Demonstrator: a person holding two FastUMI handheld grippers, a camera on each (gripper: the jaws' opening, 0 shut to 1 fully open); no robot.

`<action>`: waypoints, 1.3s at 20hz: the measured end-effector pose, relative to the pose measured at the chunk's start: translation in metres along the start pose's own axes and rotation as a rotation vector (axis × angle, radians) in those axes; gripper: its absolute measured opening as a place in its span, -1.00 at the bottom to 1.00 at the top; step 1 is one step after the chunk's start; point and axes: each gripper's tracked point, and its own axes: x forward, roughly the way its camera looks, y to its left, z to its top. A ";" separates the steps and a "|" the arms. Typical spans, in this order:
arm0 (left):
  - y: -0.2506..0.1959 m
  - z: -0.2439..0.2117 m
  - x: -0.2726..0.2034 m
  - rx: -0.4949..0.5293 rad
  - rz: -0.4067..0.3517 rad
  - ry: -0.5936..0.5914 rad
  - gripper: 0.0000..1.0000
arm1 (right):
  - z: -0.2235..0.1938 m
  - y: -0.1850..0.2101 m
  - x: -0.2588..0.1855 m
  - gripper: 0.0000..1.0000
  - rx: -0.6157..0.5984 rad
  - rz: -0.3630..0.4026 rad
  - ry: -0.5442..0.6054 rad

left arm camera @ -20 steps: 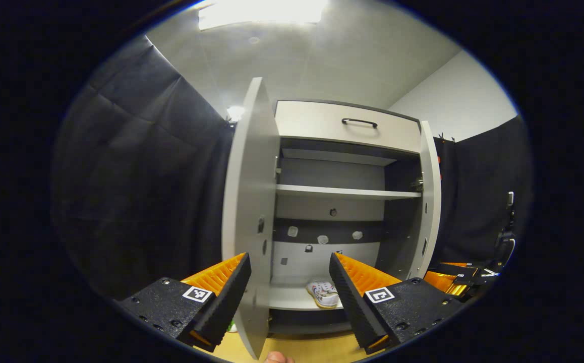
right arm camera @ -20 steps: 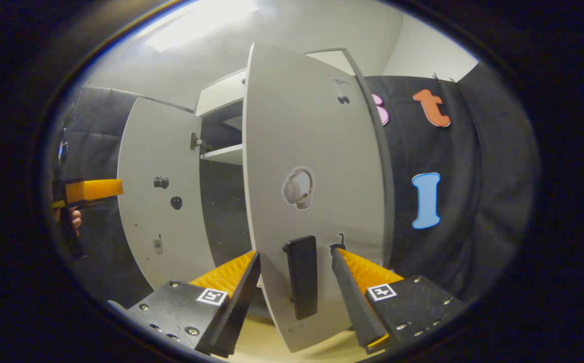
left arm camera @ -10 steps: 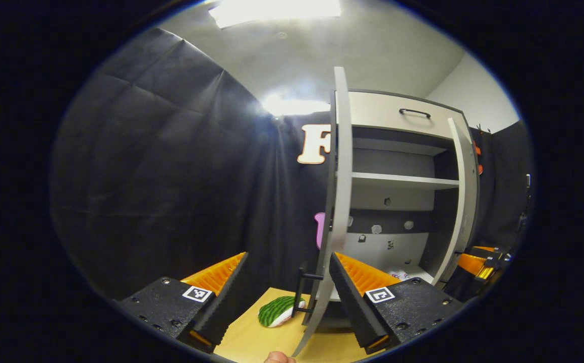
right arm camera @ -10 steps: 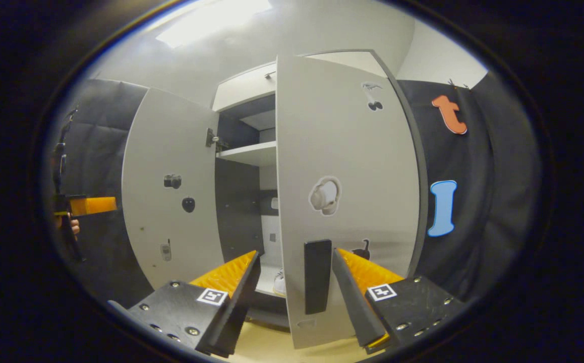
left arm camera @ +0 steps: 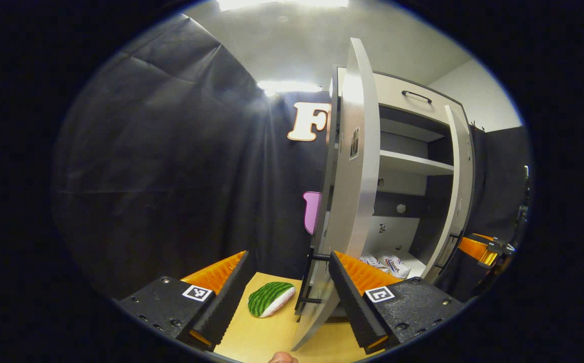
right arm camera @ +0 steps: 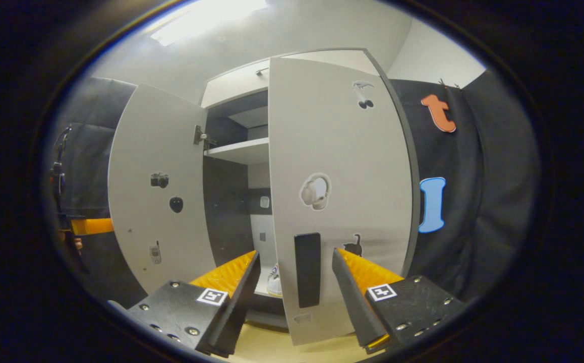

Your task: Grab one shoe with the right hand and put it into the shoe cabinet, grab the other shoe with the left hand and put it into the shoe cabinet; then close the right door with the right hand and the left door with the left hand.

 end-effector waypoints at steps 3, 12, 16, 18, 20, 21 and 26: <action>-0.005 -0.003 0.004 -0.014 -0.040 0.012 0.85 | 0.000 -0.003 -0.001 0.71 -0.011 -0.009 0.005; -0.073 -0.014 0.018 -0.035 -0.190 0.035 0.84 | 0.007 -0.018 -0.011 0.71 -0.013 -0.016 -0.005; -0.095 -0.017 0.032 -0.050 -0.248 0.044 0.84 | 0.009 -0.033 -0.023 0.71 -0.014 -0.039 -0.005; -0.109 -0.021 0.041 -0.057 -0.269 0.048 0.84 | 0.009 -0.041 -0.029 0.71 -0.019 -0.051 -0.003; -0.122 -0.026 0.042 -0.056 -0.288 0.047 0.84 | 0.009 -0.047 -0.033 0.71 -0.020 -0.059 -0.003; -0.129 -0.025 0.043 -0.055 -0.299 0.049 0.84 | 0.009 -0.050 -0.034 0.71 -0.021 -0.063 -0.002; -0.166 -0.033 0.044 -0.059 -0.373 0.075 0.85 | 0.011 -0.064 -0.045 0.71 -0.027 -0.084 -0.002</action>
